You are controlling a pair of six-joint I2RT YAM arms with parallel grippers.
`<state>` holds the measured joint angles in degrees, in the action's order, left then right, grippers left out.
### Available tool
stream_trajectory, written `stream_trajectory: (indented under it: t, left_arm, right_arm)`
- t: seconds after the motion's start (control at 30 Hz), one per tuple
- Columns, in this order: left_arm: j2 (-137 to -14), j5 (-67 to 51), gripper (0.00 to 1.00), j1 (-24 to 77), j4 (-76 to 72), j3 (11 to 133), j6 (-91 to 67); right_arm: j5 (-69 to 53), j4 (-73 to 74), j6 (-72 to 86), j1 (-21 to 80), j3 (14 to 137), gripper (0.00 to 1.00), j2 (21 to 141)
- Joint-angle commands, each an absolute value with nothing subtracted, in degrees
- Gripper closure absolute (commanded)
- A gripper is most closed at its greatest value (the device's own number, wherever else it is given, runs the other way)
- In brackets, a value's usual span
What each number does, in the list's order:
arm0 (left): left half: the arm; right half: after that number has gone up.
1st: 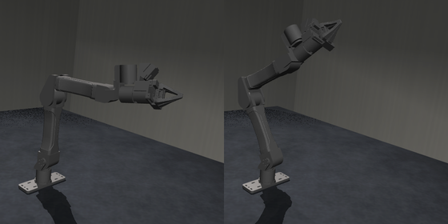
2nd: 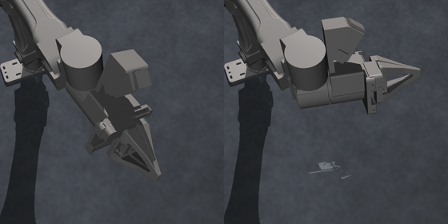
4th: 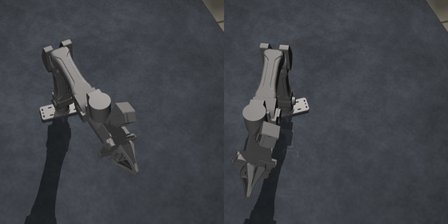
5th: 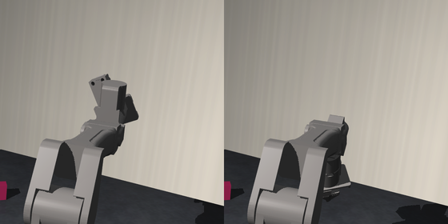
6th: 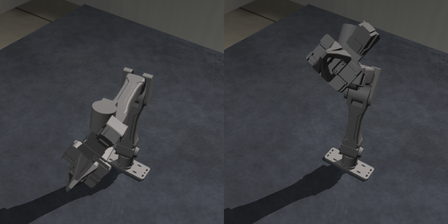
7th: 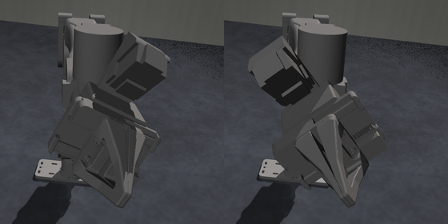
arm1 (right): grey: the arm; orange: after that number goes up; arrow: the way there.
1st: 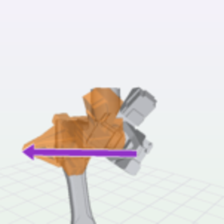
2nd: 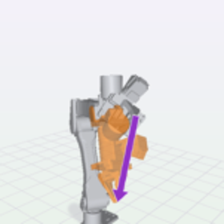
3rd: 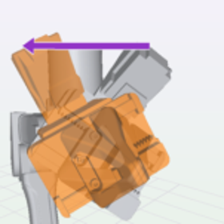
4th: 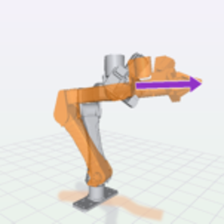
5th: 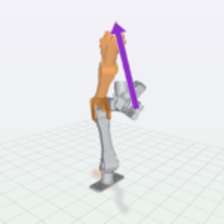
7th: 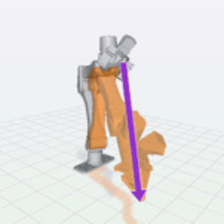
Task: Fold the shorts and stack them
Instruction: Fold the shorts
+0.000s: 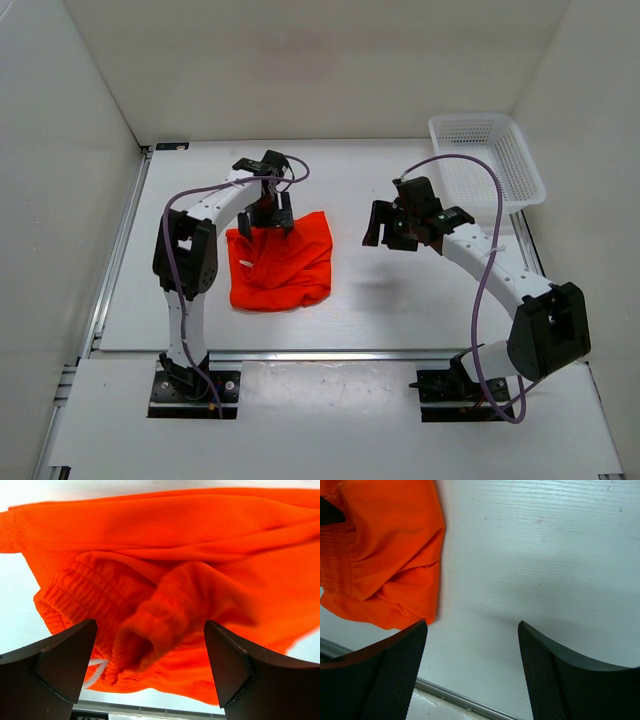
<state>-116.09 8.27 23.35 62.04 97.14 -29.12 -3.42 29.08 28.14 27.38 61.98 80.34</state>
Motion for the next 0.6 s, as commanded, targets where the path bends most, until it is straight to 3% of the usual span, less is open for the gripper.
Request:
stream_trajectory:
  t: [0.0,0.07,0.17,0.27,0.43,0.57]
  left_arm:
    - [-114.3,10.5,0.02,23.0,62.8,98.6,-29.4]
    - [-114.3,8.8,0.31,23.0,62.0,98.1,-28.8]
    - [-112.2,7.7,0.89,22.4,62.0,97.5,-29.4]
    - [-108.2,4.9,0.9,19.4,62.0,95.8,-29.4]
    - [-101.6,2.2,0.9,14.3,63.9,92.5,-28.8]
    - [-98.6,0.7,0.9,10.5,63.9,88.3,-28.8]
  right_arm:
    - [-3.0,29.7,28.4,27.2,61.4,0.23,78.2]
    - [-3.0,29.7,28.4,27.2,61.4,0.23,78.2]
    - [-3.0,29.7,28.4,26.7,61.4,0.23,78.2]
    - [-4.7,29.7,27.5,26.7,61.4,0.23,79.9]
    - [-10.2,29.7,25.2,29.3,66.9,0.06,87.4]
    - [-12.1,29.7,24.7,32.3,72.9,0.0,93.1]
